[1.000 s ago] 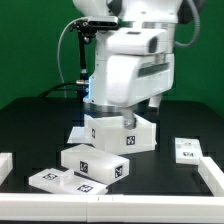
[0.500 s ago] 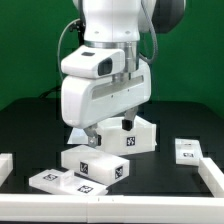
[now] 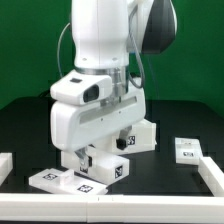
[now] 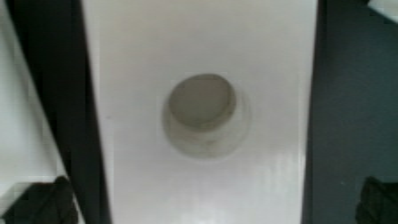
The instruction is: Assemble cabinet
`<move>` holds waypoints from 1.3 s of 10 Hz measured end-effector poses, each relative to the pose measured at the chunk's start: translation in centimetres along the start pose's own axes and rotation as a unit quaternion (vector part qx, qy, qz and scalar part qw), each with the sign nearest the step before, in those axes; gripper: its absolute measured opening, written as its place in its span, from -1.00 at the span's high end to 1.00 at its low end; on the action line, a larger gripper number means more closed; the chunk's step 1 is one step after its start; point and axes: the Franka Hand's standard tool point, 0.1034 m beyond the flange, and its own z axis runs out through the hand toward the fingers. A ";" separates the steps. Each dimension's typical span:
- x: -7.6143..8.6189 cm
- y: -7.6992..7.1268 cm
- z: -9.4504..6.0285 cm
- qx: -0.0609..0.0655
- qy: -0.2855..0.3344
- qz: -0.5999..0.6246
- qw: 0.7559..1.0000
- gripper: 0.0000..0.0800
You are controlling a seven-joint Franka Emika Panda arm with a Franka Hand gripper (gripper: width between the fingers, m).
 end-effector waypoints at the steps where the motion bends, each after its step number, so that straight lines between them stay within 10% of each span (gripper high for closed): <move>1: -0.2 -0.2 0.7 0.000 0.000 0.002 1.000 -0.99; 2: 0.0 -0.3 0.7 -0.002 0.003 0.002 1.000 -0.99; 4: 0.0 -0.3 0.7 -0.003 0.003 0.002 1.000 -0.38; 7: -0.4 0.0 0.6 -0.003 0.001 -0.001 1.000 -0.39; 9: -3.8 1.8 -0.9 -0.011 -0.004 0.005 1.000 -0.39; 13: -6.7 1.3 -1.2 0.009 -0.025 0.042 0.999 -0.39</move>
Offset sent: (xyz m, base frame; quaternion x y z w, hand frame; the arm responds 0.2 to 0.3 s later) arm 0.0000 0.0000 0.0000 0.0000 0.0000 0.0000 1.0000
